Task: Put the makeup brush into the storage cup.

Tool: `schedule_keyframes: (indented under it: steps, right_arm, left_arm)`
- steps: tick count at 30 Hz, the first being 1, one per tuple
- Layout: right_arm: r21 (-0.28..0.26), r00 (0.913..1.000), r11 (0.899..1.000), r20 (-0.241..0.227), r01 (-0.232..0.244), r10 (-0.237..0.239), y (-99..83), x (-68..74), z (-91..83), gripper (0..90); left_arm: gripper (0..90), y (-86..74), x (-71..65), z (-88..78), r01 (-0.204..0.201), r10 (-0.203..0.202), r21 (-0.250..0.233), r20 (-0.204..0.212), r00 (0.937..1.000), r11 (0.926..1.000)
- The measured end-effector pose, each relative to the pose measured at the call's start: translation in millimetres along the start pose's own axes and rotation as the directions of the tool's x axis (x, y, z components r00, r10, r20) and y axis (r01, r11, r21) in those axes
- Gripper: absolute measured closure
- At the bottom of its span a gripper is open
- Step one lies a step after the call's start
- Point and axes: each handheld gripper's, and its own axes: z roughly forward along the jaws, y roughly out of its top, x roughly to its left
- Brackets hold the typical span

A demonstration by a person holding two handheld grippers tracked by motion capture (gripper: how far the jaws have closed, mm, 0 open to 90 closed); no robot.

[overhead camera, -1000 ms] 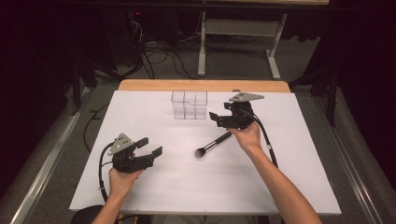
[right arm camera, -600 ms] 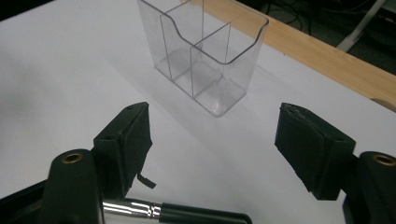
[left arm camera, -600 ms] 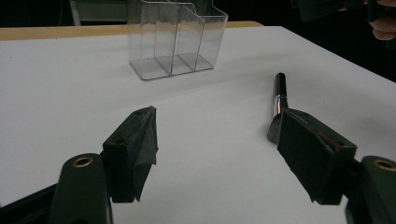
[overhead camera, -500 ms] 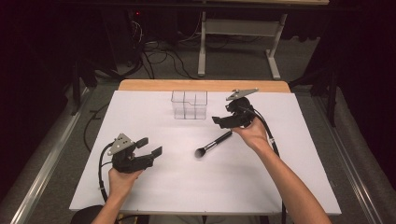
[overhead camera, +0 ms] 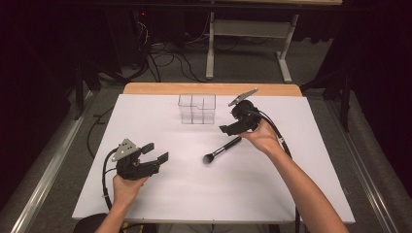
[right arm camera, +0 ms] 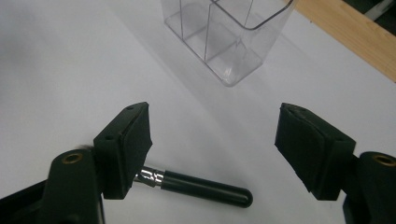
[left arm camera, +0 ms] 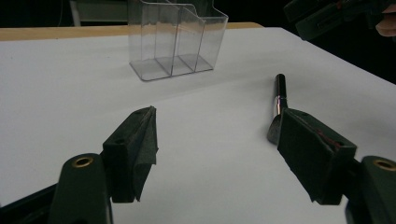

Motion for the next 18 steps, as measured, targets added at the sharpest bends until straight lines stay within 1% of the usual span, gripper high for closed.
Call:
schedule_keyframes:
  steps: [1,3,4,6,7,8,11,12,13,14,16,18]
  right_arm:
    - [0.020,0.9999,1.000,-0.005,0.014,-0.014,1.3,-0.5,2.1,29.0]
    - [0.025,0.9999,1.000,-0.007,0.010,-0.010,1.8,0.1,2.7,29.1]
    - [0.038,0.9997,0.999,-0.014,0.021,-0.020,2.7,1.1,4.2,29.3]
    - [0.043,0.9997,0.999,-0.012,0.021,-0.020,2.8,1.8,4.6,29.4]
    - [0.050,0.9993,0.998,-0.016,0.033,-0.032,3.1,2.6,5.5,29.4]
    - [0.050,0.9993,0.998,-0.016,0.033,-0.032,3.1,2.6,5.5,29.4]
    - [0.085,0.9982,0.995,-0.034,0.052,-0.050,3.4,1.4,6.9,29.4]
    - [0.085,0.9982,0.995,-0.034,0.052,-0.050,3.4,1.4,6.9,29.4]
    - [0.099,0.9975,0.993,-0.034,0.065,-0.062,3.6,0.7,7.7,29.3]
    - [0.118,0.9975,0.991,-0.033,0.067,-0.063,3.7,1.2,8.2,29.2]
    - [0.143,0.9954,0.986,-0.051,0.087,-0.081,3.2,0.5,10.9,29.0]
    - [0.155,0.9950,0.984,-0.052,0.092,-0.085,3.1,1.5,11.9,29.0]
  left_arm:
    - [29.1,-0.1,-0.7,-0.1,-0.002,0.002,0.001,0.002,1.0000,1.0000]
    - [29.1,-0.2,-0.9,-0.4,-0.002,0.002,0.001,0.001,1.0000,1.0000]
    - [29.1,-0.2,-0.7,-1.1,-0.002,0.002,-0.002,-0.001,1.0000,1.0000]
    - [29.1,-0.2,-0.3,-1.3,0.000,0.000,-0.003,-0.001,1.0000,1.0000]
    - [29.1,0.0,0.1,-1.2,0.002,-0.002,-0.003,0.000,1.0000,1.0000]
    - [29.2,0.0,0.1,-1.2,0.002,-0.002,-0.003,0.000,1.0000,1.0000]
    - [29.1,-0.1,-0.4,0.1,-0.002,0.002,0.002,0.003,1.0000,1.0000]
    - [29.1,-0.1,-0.7,0.1,-0.004,0.004,0.005,0.003,1.0000,1.0000]
    - [29.1,-0.1,-0.9,0.0,-0.005,0.004,0.003,0.003,1.0000,1.0000]
    - [29.1,-0.2,-0.9,-0.1,-0.003,0.003,0.002,0.003,1.0000,1.0000]
    - [29.2,-0.2,-0.5,-0.3,-0.003,0.003,0.003,0.002,1.0000,1.0000]
    - [29.1,-0.2,-0.4,-0.3,-0.003,0.003,0.004,0.001,1.0000,1.0000]
